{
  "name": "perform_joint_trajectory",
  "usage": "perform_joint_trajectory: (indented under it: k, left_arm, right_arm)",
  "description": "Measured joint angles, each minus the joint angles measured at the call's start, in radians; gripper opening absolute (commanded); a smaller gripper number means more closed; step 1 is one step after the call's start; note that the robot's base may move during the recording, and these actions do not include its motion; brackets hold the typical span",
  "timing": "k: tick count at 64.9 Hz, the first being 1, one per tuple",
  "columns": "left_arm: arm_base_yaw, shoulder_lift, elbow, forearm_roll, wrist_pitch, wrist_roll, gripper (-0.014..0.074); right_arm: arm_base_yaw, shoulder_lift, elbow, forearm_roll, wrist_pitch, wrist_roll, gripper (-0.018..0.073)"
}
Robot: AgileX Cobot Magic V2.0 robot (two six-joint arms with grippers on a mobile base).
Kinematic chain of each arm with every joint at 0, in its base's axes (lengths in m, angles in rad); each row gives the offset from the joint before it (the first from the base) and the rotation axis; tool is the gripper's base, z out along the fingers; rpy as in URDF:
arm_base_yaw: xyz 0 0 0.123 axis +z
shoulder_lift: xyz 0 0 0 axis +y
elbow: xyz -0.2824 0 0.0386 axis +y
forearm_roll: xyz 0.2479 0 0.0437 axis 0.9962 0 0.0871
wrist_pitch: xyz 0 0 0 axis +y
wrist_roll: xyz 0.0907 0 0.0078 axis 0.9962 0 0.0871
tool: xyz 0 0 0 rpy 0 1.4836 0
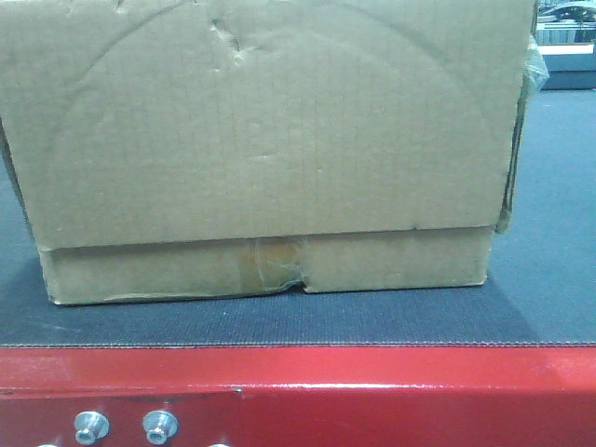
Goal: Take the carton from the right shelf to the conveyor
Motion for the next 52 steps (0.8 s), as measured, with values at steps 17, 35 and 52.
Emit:
perform_joint_trajectory:
  k: [17,35,52]
  left_arm:
    - [0.023,-0.001,0.047,-0.013,-0.049,0.061,0.0003]
    - [0.023,-0.001,0.049,-0.013,-0.050,0.065,0.0003]
    - [0.023,-0.001,0.049,-0.013,-0.053,0.065,0.0003]
  right_arm:
    - [0.000,0.000,0.000,0.000,-0.002,0.000,-0.0061]
    - [0.000,0.000,0.000,0.000,-0.002,0.000,-0.0061]
    - [0.000,0.000,0.000,0.000,-0.002,0.000,-0.0061]
